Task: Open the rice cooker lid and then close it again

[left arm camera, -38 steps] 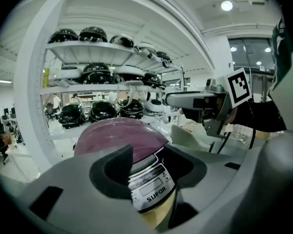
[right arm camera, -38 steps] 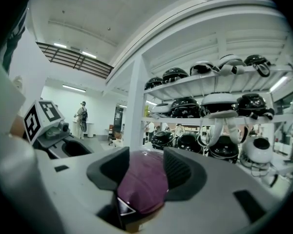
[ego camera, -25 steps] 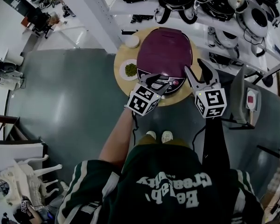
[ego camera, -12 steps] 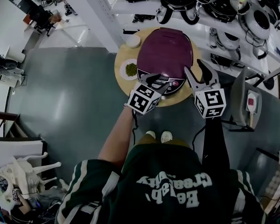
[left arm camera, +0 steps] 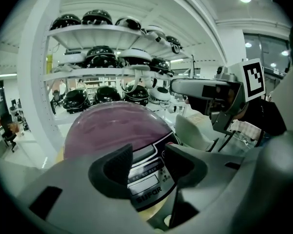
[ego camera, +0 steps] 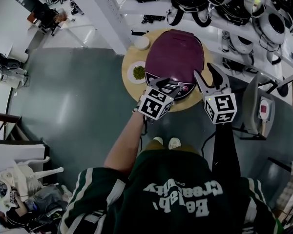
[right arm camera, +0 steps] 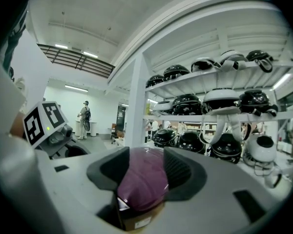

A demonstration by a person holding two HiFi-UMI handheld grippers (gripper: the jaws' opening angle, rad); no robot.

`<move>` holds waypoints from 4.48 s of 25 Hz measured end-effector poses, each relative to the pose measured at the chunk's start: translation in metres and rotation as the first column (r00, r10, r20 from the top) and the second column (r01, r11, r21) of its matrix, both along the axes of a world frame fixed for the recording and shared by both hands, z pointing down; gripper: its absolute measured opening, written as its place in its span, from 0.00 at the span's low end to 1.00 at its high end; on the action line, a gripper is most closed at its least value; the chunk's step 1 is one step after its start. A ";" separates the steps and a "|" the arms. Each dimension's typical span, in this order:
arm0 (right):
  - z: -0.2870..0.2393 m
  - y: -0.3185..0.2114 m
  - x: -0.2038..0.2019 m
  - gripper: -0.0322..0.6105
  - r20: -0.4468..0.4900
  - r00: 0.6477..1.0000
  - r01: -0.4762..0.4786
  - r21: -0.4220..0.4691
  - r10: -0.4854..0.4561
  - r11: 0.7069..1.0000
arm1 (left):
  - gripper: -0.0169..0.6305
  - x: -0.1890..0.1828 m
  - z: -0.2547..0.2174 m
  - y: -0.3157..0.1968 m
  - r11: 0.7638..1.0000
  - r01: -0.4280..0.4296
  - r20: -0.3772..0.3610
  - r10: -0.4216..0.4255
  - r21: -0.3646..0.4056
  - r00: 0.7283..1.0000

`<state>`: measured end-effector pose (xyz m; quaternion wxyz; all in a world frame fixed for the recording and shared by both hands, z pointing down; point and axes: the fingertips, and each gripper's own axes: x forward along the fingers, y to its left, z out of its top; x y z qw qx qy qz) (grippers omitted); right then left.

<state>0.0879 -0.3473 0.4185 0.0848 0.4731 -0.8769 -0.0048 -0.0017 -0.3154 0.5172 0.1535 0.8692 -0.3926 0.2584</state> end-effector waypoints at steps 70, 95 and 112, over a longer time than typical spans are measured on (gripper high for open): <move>-0.038 0.013 0.020 0.41 -0.013 1.000 -0.011 0.078 0.012 0.997 | 0.36 0.000 -0.004 -0.001 0.988 0.036 0.030 -0.041 0.150 0.999; -0.121 -0.113 -0.010 0.47 -0.239 0.970 0.019 0.222 0.035 0.975 | 0.36 -0.034 -0.141 -0.103 0.898 0.100 -0.183 -0.022 0.429 0.983; -0.101 -0.234 -0.018 0.71 -0.618 0.785 0.010 -0.065 -0.048 0.998 | 0.37 -0.081 -0.145 -0.137 0.931 0.036 -0.266 0.067 0.364 0.962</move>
